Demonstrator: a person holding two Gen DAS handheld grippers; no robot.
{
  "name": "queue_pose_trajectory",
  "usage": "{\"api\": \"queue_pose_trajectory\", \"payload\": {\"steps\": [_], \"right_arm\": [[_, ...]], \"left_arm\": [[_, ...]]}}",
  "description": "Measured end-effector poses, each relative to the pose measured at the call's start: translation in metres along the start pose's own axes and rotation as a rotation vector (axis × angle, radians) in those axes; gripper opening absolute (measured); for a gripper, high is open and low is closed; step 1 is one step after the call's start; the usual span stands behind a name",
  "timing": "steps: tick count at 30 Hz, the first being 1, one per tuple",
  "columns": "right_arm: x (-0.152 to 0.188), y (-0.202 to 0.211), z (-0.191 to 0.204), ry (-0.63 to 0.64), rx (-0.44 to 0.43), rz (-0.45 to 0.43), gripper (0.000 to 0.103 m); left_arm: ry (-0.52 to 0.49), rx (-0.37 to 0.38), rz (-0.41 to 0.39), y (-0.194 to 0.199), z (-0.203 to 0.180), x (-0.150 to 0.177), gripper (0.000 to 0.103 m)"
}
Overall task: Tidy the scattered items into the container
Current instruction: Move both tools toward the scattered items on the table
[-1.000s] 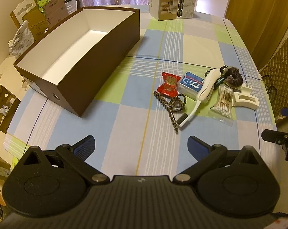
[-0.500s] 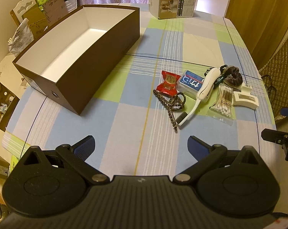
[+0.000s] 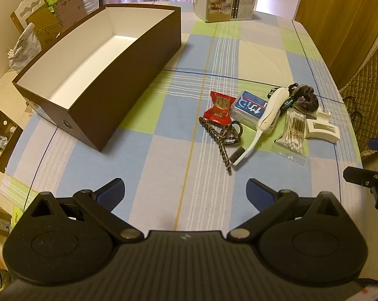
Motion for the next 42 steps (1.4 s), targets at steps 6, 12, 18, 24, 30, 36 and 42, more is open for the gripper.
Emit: {"api": "queue_pose_trajectory", "payload": {"steps": [6, 12, 18, 24, 30, 36, 42], "right_arm": [[-0.001, -0.004, -0.006, -0.013, 0.006, 0.004, 0.101], [-0.002, -0.007, -0.009, -0.022, 0.010, 0.004, 0.101], [-0.002, -0.010, -0.014, -0.038, 0.014, 0.008, 0.101], [-0.003, -0.016, -0.019, -0.054, 0.025, 0.015, 0.101], [-0.007, -0.020, -0.019, -0.053, 0.030, 0.013, 0.101], [-0.011, -0.026, -0.017, -0.053, 0.033, 0.009, 0.101], [-0.012, -0.039, -0.019, -0.086, 0.040, 0.024, 0.101]], "left_arm": [[-0.016, 0.010, 0.007, -0.008, -0.005, -0.004, 0.102], [-0.035, 0.017, 0.011, -0.016, -0.010, -0.009, 0.102], [-0.055, 0.023, 0.020, -0.025, -0.015, -0.014, 0.102], [-0.062, 0.035, 0.036, -0.037, -0.016, -0.018, 0.102], [-0.074, 0.033, 0.044, -0.048, -0.017, -0.024, 0.102], [-0.095, 0.069, 0.042, -0.058, -0.023, -0.028, 0.102], [-0.093, 0.103, 0.032, -0.071, -0.026, -0.030, 0.101]]}}
Point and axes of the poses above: each gripper's, at about its wrist camera, not at the fingertips, and y roughly against the way its jaws point, z to its left, x to its underside, the point moved 10 cm from there along -y, roughly the way its jaws point, and after that the axes turned 1 degree about x, right-handed, at the moved point
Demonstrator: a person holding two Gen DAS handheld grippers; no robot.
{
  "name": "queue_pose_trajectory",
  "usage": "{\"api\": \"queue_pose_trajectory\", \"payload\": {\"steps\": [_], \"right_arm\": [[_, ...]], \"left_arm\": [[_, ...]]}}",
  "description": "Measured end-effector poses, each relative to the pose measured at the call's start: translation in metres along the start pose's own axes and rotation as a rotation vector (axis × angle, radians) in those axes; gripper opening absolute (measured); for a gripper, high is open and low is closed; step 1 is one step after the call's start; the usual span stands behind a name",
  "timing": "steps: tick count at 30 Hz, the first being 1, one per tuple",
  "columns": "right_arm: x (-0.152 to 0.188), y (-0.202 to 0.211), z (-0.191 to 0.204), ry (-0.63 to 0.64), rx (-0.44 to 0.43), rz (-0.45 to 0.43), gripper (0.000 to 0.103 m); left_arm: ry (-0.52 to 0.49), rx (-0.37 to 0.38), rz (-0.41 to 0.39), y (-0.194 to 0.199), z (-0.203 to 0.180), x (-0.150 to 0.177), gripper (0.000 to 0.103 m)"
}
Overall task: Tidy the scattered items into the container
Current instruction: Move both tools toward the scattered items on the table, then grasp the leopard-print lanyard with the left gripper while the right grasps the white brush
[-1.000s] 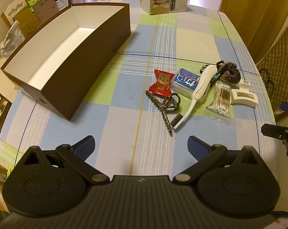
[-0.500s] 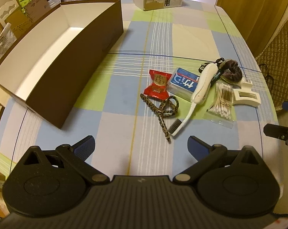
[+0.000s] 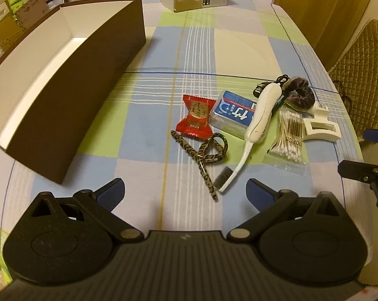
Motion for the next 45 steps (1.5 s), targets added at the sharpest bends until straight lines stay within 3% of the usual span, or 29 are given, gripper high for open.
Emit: {"api": "queue_pose_trajectory", "payload": {"steps": [8, 16, 26, 30, 34, 36, 40, 45], "right_arm": [[-0.005, -0.014, -0.003, -0.057, 0.016, -0.028, 0.101], [-0.014, -0.025, -0.005, -0.115, 0.018, -0.054, 0.100], [-0.016, -0.031, -0.007, -0.142, 0.016, -0.054, 0.098], [-0.016, -0.034, -0.007, -0.147, 0.016, -0.048, 0.098], [-0.016, -0.035, -0.006, -0.149, 0.015, -0.044, 0.098], [-0.016, -0.037, -0.006, -0.152, 0.015, -0.042, 0.098], [-0.017, -0.039, -0.002, -0.156, 0.009, -0.040, 0.098], [-0.026, -0.040, 0.010, -0.148, -0.014, -0.060, 0.098]], "left_arm": [[0.031, 0.051, -0.021, -0.019, -0.003, -0.001, 0.096], [0.077, 0.098, -0.032, -0.040, -0.008, -0.012, 0.077], [0.113, 0.119, -0.007, -0.066, -0.010, -0.022, 0.063], [0.106, 0.131, 0.005, -0.075, -0.012, -0.023, 0.048], [0.108, 0.150, -0.002, -0.075, -0.010, -0.023, 0.047], [0.103, 0.148, -0.009, -0.073, -0.006, -0.021, 0.046], [0.087, 0.135, -0.019, -0.066, 0.008, -0.018, 0.034], [0.070, 0.078, -0.026, -0.056, 0.032, -0.009, 0.033]]}}
Point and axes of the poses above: each gripper's, at about its wrist camera, not at the fingertips, and y roughly against the way its jaws point, z to its left, x to its underside, the point moved 10 cm from there along -y, roughly the way its jaws point, and after that the axes turned 1 degree about x, right-handed, at the moved point
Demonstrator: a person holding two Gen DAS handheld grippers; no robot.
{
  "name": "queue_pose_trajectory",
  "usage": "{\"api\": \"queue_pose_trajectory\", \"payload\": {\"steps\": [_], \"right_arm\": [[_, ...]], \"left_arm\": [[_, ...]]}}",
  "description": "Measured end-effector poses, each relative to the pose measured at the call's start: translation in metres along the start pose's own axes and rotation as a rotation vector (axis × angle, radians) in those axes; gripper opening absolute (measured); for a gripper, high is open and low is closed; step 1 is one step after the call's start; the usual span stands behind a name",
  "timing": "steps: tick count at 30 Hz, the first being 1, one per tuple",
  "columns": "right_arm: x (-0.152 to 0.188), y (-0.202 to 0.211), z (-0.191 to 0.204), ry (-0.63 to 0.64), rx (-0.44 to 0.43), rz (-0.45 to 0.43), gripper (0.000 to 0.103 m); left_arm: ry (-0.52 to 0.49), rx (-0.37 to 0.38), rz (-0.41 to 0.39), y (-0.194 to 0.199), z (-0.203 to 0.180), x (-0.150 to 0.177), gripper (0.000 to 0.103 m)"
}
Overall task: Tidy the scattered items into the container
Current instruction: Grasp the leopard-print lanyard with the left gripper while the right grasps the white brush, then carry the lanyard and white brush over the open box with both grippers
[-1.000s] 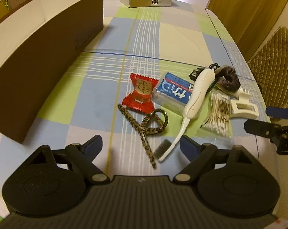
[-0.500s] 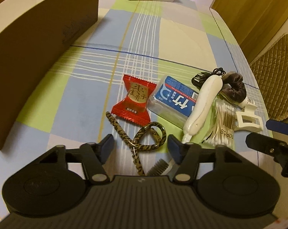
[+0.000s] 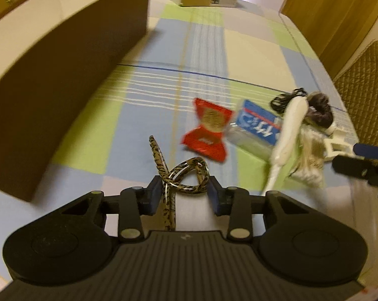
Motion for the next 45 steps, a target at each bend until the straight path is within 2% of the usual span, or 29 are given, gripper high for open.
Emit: {"api": "queue_pose_trajectory", "payload": {"steps": [3, 6, 10, 15, 20, 24, 28, 32, 36, 45], "right_arm": [[-0.005, -0.003, 0.011, 0.001, -0.015, -0.016, 0.096], [-0.010, -0.009, 0.022, -0.003, -0.024, -0.018, 0.087], [-0.016, -0.019, 0.037, -0.007, -0.016, -0.023, 0.078], [-0.019, -0.034, 0.048, -0.035, 0.036, -0.013, 0.065], [-0.017, -0.051, 0.050, -0.062, 0.111, 0.008, 0.052], [-0.009, -0.058, 0.055, -0.018, 0.162, 0.034, 0.029], [-0.007, -0.056, 0.056, 0.003, 0.172, 0.035, 0.018], [-0.002, -0.055, 0.057, 0.012, 0.169, 0.045, 0.018], [0.001, -0.049, 0.060, -0.005, 0.150, 0.036, 0.017], [-0.001, -0.031, 0.067, -0.003, 0.113, -0.014, 0.018]], "left_arm": [[-0.005, -0.021, 0.001, 0.001, 0.010, 0.003, 0.036], [-0.008, -0.036, 0.014, -0.006, 0.016, 0.004, 0.042], [-0.033, -0.037, 0.020, -0.017, 0.017, 0.002, 0.045], [-0.102, -0.032, 0.007, -0.025, 0.015, -0.007, 0.045], [-0.147, 0.007, 0.013, -0.025, 0.018, -0.007, 0.043], [-0.177, 0.033, 0.028, -0.024, 0.020, -0.005, 0.040], [-0.199, 0.062, 0.039, -0.023, 0.023, -0.005, 0.039], [-0.214, 0.074, 0.041, -0.025, 0.024, -0.008, 0.039], [-0.215, 0.077, 0.040, -0.028, 0.023, -0.010, 0.044], [-0.229, 0.083, 0.027, -0.024, 0.026, -0.004, 0.040]]}}
Point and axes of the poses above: each gripper's, at about its wrist camera, not at the fingertips, and y roughly against the way its jaws point, z to its left, x to its underside, the point moved 10 cm from there along -y, roughly the way its jaws point, and after that the axes turned 1 degree about x, right-handed, at the moved point
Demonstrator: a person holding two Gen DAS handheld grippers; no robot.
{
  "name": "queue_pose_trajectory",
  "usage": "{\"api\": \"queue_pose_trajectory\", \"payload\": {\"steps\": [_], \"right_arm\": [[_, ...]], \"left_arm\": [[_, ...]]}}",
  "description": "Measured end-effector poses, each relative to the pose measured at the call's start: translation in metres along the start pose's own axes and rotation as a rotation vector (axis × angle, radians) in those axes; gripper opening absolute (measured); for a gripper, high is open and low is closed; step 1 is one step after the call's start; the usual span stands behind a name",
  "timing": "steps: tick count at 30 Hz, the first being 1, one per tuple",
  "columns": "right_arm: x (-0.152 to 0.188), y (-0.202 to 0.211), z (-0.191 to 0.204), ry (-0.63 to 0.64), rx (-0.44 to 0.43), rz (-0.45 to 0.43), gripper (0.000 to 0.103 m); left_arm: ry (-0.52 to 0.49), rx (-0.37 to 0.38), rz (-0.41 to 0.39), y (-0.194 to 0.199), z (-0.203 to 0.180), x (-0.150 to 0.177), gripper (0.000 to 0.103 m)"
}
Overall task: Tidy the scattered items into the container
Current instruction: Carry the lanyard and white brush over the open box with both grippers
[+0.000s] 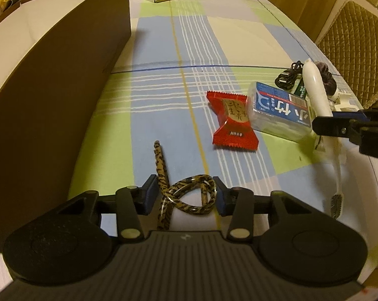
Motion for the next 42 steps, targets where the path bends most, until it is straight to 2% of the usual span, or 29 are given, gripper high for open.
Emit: {"api": "queue_pose_trajectory", "payload": {"steps": [8, 13, 28, 34, 42], "right_arm": [[0.000, 0.009, 0.003, 0.004, -0.046, 0.001, 0.018], [-0.007, 0.016, 0.011, 0.024, -0.089, -0.004, 0.018], [-0.046, 0.041, 0.061, 0.044, -0.272, -0.025, 0.018], [-0.072, 0.049, 0.099, 0.037, -0.342, -0.054, 0.018], [-0.121, 0.048, 0.177, 0.007, -0.444, -0.127, 0.018]], "left_arm": [[0.027, 0.019, -0.001, 0.025, 0.004, 0.015, 0.040], [0.027, 0.024, -0.023, 0.047, 0.004, 0.013, 0.040], [0.031, 0.050, -0.197, 0.133, 0.016, -0.027, 0.040], [0.036, 0.035, -0.264, 0.167, 0.045, -0.045, 0.040], [0.031, -0.024, -0.322, 0.194, 0.122, -0.072, 0.040]]}}
Point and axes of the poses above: each gripper's, at about its wrist camera, not at the fingertips, and y roughly against the way its jaws point, z to its left, x to its underside, the point moved 10 cm from there along -y, roughly the way its jaws point, and after that the axes turned 1 degree about x, right-handed, at the moved point
